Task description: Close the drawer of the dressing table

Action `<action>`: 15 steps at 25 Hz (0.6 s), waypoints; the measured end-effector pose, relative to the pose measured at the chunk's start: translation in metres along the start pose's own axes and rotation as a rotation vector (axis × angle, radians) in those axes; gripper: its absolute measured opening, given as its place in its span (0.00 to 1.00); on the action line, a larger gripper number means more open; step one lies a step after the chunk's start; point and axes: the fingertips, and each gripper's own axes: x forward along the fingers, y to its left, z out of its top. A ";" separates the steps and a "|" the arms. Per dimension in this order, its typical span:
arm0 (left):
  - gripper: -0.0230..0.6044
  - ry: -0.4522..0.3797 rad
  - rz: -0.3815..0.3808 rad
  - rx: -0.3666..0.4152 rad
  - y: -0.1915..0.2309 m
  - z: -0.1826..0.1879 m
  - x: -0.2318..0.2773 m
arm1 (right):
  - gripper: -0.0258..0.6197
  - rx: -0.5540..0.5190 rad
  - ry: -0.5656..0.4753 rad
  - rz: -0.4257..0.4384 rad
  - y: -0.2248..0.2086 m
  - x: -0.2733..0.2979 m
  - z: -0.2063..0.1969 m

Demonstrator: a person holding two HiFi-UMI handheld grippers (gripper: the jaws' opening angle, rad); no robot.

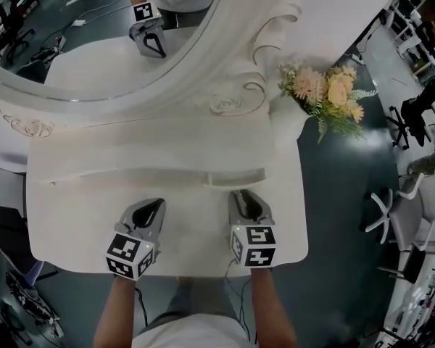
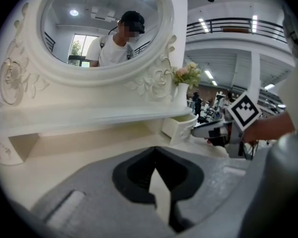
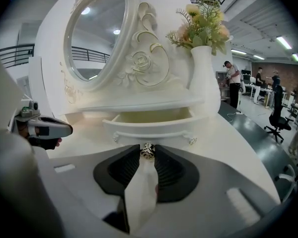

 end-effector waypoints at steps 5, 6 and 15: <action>0.03 -0.002 -0.006 0.006 0.001 0.007 0.008 | 0.18 0.005 -0.009 0.001 -0.002 0.010 0.010; 0.03 -0.001 -0.007 0.007 0.002 0.008 0.009 | 0.18 0.006 -0.012 0.001 -0.002 0.012 0.012; 0.03 0.003 0.011 -0.001 0.014 0.011 0.016 | 0.18 0.016 -0.036 0.011 -0.006 0.036 0.031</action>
